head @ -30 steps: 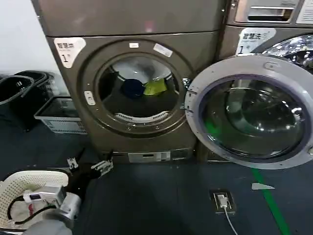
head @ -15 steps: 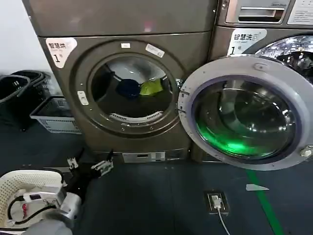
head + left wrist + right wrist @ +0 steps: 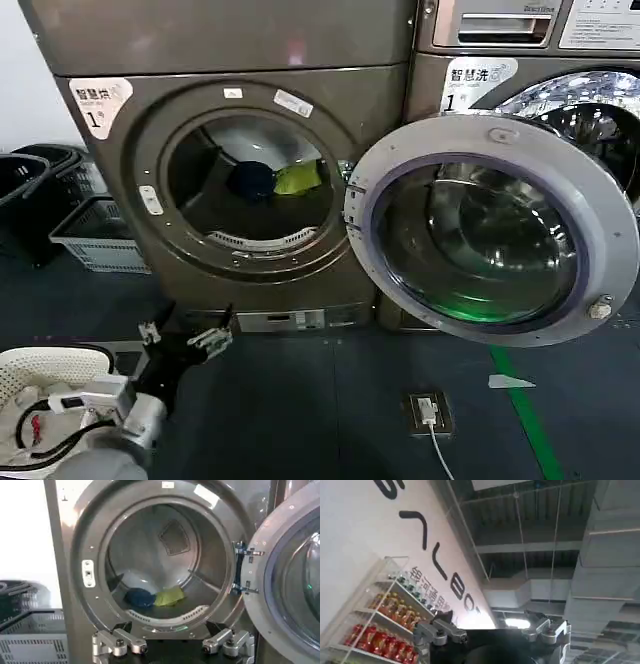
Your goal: Grasp the clothes from the dryer.
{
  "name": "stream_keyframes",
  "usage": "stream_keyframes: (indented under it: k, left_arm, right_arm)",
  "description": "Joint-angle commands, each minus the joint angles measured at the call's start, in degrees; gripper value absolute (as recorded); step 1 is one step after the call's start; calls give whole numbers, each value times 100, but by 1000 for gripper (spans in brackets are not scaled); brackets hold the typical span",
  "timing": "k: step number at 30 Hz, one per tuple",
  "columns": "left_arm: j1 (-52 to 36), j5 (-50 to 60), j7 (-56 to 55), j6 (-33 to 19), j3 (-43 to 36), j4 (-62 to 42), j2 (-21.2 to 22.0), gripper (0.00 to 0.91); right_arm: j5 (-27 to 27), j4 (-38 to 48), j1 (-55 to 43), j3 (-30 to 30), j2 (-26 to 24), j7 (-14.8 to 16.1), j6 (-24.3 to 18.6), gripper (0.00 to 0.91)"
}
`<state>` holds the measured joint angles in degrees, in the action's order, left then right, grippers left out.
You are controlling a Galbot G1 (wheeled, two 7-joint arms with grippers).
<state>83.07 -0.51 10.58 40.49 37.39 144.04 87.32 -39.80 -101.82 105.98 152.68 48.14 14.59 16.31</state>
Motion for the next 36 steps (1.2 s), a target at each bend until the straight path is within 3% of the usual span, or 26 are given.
stream_keyframes:
  k: [1,36]
  left_arm:
    - [1,0,1,-2,-31,-1,-7,907]
    - [-123,-17,19,-11,-71,-68,12,907]
  right_arm:
    - [-163,-4,17,19,-4,17,-17,907]
    - [-322,170,145,256,-16,-12,-78,907]
